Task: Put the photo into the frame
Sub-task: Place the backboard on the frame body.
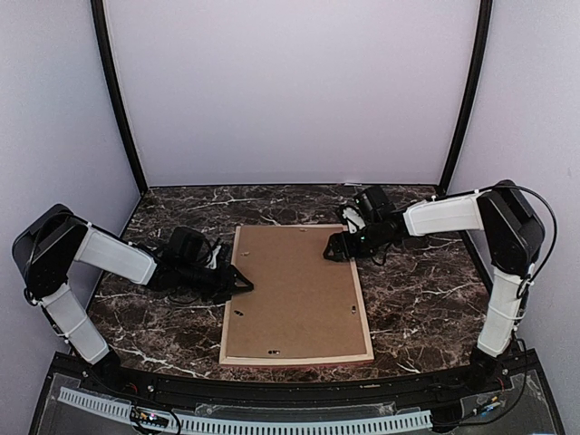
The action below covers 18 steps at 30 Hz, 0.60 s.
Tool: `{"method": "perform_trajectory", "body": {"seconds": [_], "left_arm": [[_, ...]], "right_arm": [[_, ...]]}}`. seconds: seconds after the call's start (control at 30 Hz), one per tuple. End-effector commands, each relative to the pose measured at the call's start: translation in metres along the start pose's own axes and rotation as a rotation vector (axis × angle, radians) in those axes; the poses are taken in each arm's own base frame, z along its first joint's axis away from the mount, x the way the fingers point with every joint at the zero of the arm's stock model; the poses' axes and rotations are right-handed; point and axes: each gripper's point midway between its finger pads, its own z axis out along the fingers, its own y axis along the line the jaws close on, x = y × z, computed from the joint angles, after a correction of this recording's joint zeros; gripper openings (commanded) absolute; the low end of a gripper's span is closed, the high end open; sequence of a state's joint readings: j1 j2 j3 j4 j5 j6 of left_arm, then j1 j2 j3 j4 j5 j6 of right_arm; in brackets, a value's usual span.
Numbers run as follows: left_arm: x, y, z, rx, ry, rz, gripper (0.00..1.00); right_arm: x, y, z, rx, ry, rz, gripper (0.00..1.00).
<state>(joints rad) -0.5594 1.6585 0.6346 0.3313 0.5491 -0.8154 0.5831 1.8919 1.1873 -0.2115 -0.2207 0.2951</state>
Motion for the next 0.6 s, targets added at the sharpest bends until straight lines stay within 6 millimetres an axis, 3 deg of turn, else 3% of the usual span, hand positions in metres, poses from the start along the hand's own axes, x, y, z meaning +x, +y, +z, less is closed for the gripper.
{"method": "perform_trajectory", "body": {"seconds": [0.0, 0.27, 0.57], "left_arm": [[0.006, 0.013, 0.002, -0.05, 0.01, 0.002, 0.46], [0.006, 0.014, 0.002, -0.051, 0.004, -0.002, 0.46], [0.007, 0.016, 0.0, -0.055, -0.005, -0.01, 0.47]], "right_arm": [[0.026, 0.01, 0.007, -0.038, 0.099, 0.042, 0.81], [0.037, 0.016, 0.005, -0.068, 0.14, 0.082, 0.78], [0.027, 0.016, -0.003, -0.053, 0.109, 0.116, 0.77]]}}
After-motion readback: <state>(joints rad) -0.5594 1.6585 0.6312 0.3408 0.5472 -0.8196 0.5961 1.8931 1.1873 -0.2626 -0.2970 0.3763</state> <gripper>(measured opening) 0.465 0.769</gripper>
